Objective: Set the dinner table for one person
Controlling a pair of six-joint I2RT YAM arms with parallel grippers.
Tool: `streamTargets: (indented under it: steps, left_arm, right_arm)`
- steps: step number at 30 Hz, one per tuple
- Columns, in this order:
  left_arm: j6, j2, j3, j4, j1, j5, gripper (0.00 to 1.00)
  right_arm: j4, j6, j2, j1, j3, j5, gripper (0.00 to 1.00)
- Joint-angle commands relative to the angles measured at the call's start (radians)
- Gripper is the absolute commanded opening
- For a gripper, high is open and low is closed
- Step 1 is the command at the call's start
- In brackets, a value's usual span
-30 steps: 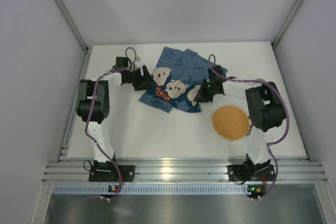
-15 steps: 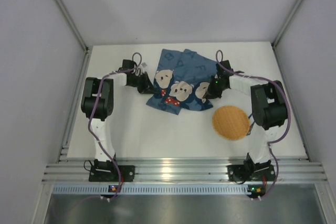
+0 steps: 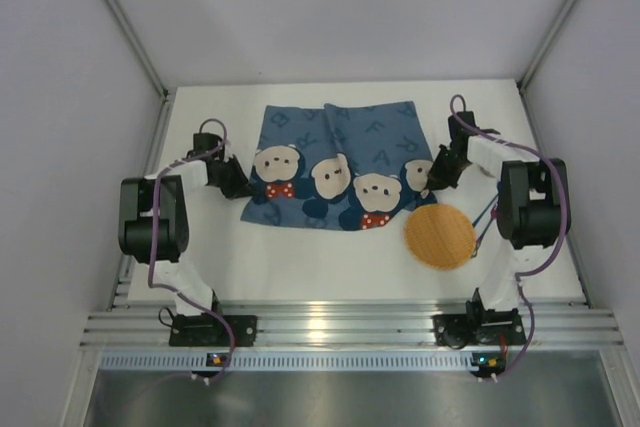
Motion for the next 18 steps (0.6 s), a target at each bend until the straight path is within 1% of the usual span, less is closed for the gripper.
streamTargets:
  steps: [1,5,12,18]
  left_arm:
    - [-0.029,-0.071,-0.072,-0.024,0.013,-0.178,0.0]
    - [-0.089,-0.137,-0.106,-0.051,0.015,-0.3,0.0]
    - [-0.083,-0.16,-0.107,-0.077,0.015,-0.314,0.0]
    - [-0.076,-0.174,-0.123,-0.079,0.015,-0.322,0.0]
  right_arm:
    - [-0.062,-0.009,-0.056,-0.004,0.013,0.05,0.0]
    - [-0.087,0.007,-0.087,-0.004,-0.046,0.105,0.0]
    - [-0.078,-0.005,-0.09,-0.003,-0.105,0.09,0.0]
    - [-0.058,-0.062,-0.059,-0.004,-0.048,0.053,0.0]
